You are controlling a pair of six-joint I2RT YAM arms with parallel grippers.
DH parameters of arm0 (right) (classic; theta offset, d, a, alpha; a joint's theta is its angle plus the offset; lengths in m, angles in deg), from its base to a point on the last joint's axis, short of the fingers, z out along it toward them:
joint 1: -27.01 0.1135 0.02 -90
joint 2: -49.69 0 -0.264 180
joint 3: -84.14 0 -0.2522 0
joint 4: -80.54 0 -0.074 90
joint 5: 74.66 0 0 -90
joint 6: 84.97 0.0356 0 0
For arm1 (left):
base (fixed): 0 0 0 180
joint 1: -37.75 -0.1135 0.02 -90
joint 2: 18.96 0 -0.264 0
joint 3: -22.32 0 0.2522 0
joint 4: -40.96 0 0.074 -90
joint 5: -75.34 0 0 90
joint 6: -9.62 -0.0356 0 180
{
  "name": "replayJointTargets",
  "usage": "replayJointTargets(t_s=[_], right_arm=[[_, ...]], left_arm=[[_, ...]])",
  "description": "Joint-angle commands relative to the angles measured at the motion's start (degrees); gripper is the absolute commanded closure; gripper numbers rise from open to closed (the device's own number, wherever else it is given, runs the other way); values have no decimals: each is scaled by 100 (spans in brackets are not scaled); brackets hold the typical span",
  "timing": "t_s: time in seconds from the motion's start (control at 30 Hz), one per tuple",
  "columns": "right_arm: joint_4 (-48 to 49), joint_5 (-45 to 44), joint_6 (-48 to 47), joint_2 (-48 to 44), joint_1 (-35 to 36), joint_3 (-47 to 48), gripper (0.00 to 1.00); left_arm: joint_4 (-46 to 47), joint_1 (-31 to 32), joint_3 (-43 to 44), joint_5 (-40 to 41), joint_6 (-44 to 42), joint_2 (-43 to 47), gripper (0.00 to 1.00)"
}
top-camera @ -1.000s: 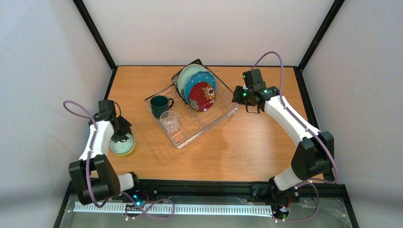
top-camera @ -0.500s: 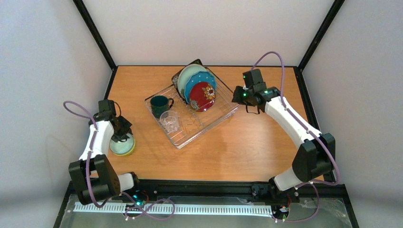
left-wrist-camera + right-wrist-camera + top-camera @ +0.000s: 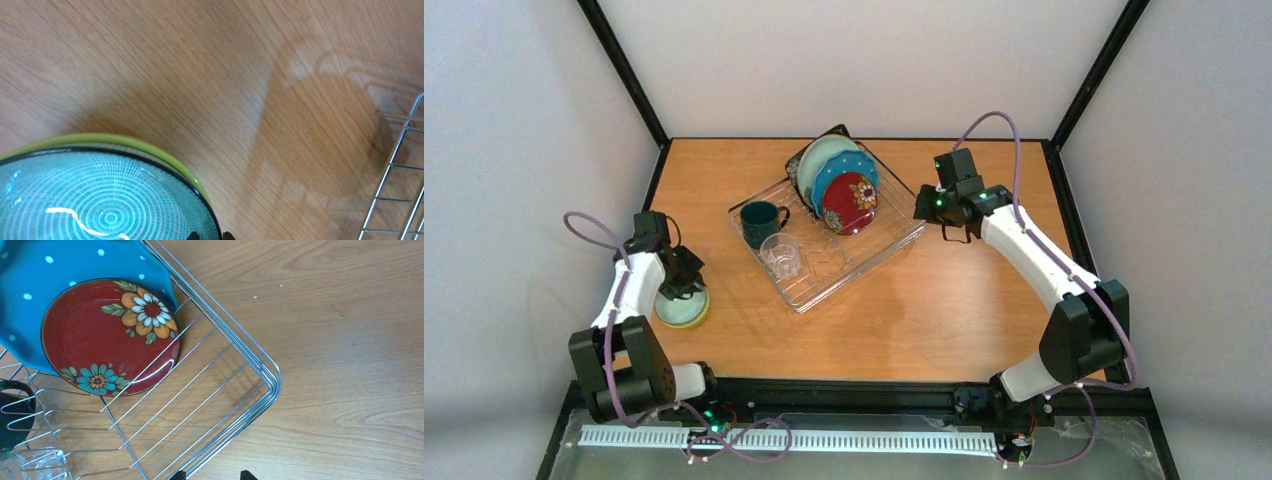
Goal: Load the mixed dishes into the dish rack
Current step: Grab the bowl from the bowl.
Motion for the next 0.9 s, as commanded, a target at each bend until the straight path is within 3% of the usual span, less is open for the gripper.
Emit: replayJointTargets(t_s=[0.0, 0.07, 0.13, 0.87], right_arm=[[-25, -61, 34, -150, 48, -96, 37], [-18, -58, 37, -155, 48, -96, 37], [-16, -49, 41, -141, 48, -104, 37], [-77, -81, 11, 13, 143, 115, 37]], left_arm=[[7, -30, 22, -113, -114, 39, 88], [-32, -32, 66, -111, -101, 97, 97], [-92, -30, 110, -98, -104, 153, 100], [-150, 119, 223, -585, 258, 1078, 100]])
